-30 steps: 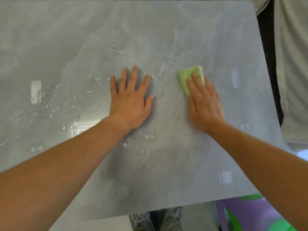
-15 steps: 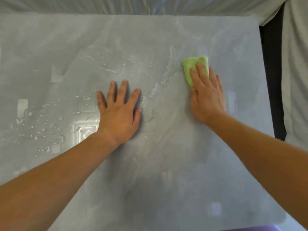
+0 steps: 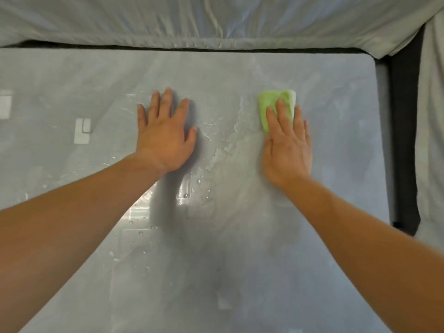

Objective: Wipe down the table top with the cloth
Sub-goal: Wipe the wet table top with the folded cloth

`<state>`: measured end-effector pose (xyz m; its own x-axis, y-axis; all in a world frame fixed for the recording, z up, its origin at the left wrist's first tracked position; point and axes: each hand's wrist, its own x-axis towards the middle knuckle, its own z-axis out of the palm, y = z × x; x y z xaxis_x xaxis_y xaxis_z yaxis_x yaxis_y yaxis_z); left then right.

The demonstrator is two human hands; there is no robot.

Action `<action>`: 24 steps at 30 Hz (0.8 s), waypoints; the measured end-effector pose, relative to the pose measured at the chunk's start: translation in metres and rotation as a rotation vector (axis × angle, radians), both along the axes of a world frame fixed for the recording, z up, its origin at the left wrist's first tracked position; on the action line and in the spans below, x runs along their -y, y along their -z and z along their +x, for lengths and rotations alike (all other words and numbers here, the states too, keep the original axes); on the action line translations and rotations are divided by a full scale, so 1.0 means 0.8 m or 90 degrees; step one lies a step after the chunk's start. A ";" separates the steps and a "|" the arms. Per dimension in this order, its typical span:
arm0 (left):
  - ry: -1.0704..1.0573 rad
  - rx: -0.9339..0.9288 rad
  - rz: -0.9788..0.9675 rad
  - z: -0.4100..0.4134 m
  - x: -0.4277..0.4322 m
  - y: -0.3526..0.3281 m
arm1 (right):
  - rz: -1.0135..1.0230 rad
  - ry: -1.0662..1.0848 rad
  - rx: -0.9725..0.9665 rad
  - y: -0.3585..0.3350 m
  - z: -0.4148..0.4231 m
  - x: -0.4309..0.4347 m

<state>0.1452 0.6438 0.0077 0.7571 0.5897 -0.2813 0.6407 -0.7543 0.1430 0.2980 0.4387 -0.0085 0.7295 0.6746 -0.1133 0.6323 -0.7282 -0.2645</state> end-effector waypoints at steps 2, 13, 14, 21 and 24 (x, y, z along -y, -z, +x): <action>0.001 -0.018 -0.003 0.006 -0.005 0.003 | -0.006 -0.047 0.004 0.001 -0.031 0.004; -0.001 -0.004 0.013 0.008 -0.007 0.002 | 0.004 -0.010 -0.006 -0.005 0.067 -0.061; 0.001 -0.001 0.014 0.007 -0.007 0.003 | 0.010 -0.048 0.003 -0.004 0.053 -0.062; 0.021 0.009 0.017 0.001 -0.014 0.004 | 0.015 -0.264 -0.026 0.002 0.087 -0.067; 0.019 0.019 0.002 0.000 -0.015 0.008 | 0.018 -0.084 -0.017 -0.002 0.085 -0.123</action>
<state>0.1452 0.6558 0.0015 0.7826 0.5668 -0.2572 0.6129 -0.7738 0.1596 0.3663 0.5373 -0.0066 0.6310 0.7679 -0.1105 0.7150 -0.6309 -0.3014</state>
